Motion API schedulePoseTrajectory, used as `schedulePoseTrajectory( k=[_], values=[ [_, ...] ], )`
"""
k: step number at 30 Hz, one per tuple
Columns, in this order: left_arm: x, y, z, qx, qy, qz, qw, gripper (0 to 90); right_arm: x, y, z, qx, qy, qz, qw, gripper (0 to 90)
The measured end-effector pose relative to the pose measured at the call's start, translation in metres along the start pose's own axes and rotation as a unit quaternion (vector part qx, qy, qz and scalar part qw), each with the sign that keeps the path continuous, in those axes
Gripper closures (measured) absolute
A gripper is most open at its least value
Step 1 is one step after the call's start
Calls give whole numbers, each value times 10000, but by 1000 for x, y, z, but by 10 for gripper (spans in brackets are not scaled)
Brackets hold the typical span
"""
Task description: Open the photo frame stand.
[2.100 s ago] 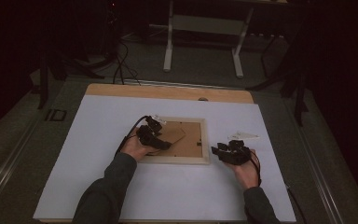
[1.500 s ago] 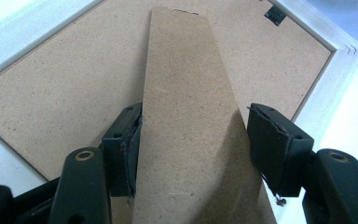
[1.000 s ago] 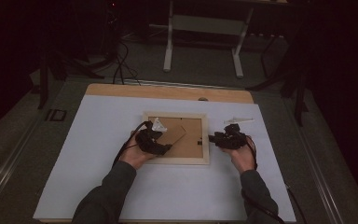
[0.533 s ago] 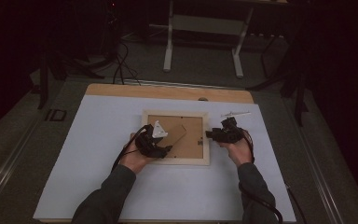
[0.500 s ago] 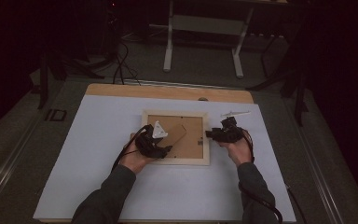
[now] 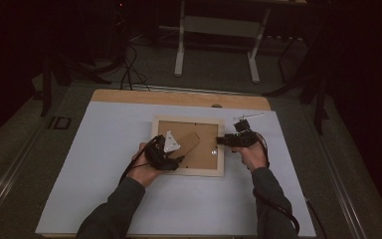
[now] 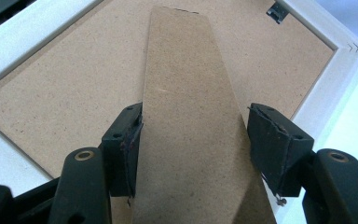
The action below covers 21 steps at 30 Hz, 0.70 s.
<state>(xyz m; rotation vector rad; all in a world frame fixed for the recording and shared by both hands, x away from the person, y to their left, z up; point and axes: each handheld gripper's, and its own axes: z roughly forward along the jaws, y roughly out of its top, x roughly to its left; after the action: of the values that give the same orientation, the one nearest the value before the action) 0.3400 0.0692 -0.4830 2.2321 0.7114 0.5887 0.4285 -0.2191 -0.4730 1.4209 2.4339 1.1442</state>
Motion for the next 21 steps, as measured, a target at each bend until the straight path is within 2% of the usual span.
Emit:
schedulePoseTrajectory(
  k=[4,5,8,11,21],
  values=[
    [-2,-1,-1,-70,44,87,9999,404,-2,2,0,5,61,44,10000,525],
    [-4,-1,-3,-153,95,193,9997,404,-3,3,0,-10,131,61,9999,519],
    [-5,-2,-4,-208,109,243,9994,404,-4,5,-2,29,275,81,9996,513],
    [-3,-3,-3,-239,51,204,9995,404,-6,5,-4,9,285,58,9996,550],
    [1,-5,-3,-278,-88,75,9995,403,-6,1,-6,-149,320,99,9993,556]
  ],
)
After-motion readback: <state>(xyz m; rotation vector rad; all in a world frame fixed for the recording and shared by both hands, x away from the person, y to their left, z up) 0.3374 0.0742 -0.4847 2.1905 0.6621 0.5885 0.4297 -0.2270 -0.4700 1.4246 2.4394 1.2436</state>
